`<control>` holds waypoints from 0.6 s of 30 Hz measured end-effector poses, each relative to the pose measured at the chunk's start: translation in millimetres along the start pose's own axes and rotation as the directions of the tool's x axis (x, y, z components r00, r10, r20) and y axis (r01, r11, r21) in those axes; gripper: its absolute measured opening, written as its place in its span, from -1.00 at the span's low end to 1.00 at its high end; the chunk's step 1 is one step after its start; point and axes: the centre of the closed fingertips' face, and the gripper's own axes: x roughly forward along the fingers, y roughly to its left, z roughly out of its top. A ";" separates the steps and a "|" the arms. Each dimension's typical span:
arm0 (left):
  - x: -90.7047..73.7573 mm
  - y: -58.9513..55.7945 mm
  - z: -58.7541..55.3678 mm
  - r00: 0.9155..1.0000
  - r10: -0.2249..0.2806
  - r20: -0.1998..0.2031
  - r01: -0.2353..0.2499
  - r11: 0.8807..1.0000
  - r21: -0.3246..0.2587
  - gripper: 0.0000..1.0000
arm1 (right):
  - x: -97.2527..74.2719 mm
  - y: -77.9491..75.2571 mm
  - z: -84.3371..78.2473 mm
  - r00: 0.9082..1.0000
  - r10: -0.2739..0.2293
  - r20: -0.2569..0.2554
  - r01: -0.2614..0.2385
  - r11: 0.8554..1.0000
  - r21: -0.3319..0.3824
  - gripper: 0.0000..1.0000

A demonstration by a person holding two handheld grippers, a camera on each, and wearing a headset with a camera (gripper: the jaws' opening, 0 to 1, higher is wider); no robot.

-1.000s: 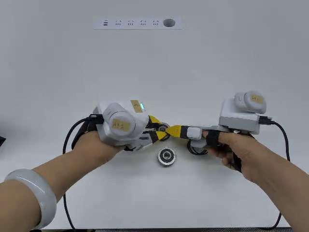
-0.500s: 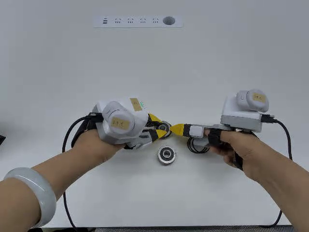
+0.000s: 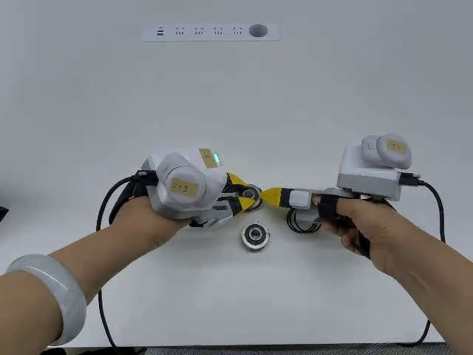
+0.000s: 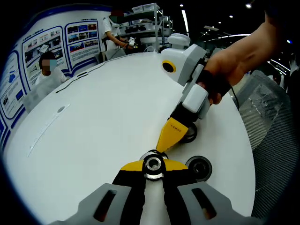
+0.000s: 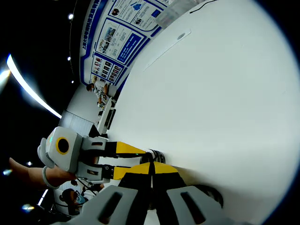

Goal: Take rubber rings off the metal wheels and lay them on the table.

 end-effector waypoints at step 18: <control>0.1 0.1 -0.3 1.000 0.001 -0.003 -0.001 1.000 -0.001 -0.74 | 2.7 14.2 1.6 0.999 0.033 0.004 -0.033 0.999 0.011 -0.97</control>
